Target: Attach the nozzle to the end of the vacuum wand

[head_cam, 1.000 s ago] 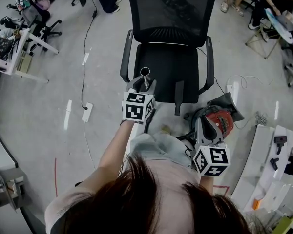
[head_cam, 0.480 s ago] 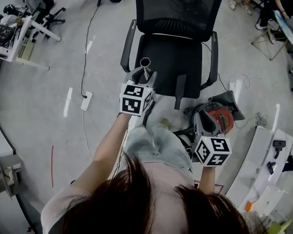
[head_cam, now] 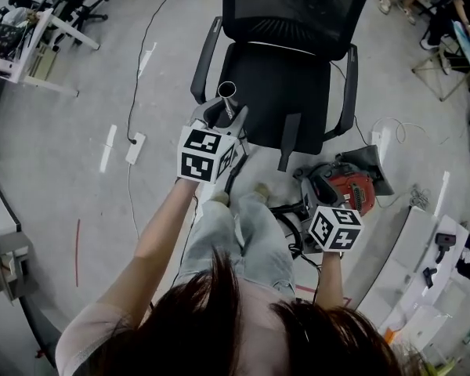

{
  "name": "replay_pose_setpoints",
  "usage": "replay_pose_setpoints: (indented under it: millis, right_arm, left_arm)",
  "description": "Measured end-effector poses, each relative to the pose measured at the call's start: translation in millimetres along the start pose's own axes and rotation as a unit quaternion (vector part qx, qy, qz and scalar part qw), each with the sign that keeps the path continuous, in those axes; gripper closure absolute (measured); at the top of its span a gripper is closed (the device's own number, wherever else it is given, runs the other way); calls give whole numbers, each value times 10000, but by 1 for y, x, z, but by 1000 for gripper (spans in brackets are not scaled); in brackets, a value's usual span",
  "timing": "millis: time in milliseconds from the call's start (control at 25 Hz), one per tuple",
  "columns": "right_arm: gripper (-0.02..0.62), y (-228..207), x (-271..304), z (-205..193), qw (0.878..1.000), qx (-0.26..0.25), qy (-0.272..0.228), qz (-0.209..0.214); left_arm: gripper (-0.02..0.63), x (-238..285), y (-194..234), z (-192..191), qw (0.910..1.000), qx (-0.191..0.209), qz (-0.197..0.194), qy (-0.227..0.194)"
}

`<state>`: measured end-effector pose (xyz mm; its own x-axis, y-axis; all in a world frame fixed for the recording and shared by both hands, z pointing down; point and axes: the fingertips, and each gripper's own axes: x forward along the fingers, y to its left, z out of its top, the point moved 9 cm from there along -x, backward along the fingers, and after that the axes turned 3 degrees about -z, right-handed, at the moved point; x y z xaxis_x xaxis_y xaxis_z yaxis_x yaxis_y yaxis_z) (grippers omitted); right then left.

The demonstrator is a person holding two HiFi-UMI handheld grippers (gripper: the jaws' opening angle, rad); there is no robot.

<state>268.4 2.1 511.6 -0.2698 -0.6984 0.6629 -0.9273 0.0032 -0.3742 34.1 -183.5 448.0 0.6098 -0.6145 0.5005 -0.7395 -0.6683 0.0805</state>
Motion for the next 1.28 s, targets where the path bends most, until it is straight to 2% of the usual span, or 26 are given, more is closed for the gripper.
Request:
replay_pose_setpoints:
  millis: [480, 800, 1280]
  right_arm:
    - [457, -49, 81, -51, 9962, 360, 765, 190]
    - [453, -68, 134, -86, 9926, 152, 1197, 97]
    - [448, -101, 200, -122, 9845, 616, 1604, 354]
  left_arm:
    - [453, 5, 5, -3, 9999, 71, -121, 70]
    - [453, 9, 5, -4, 9998, 69, -101, 131]
    - [453, 16, 11, -6, 9998, 73, -175, 86]
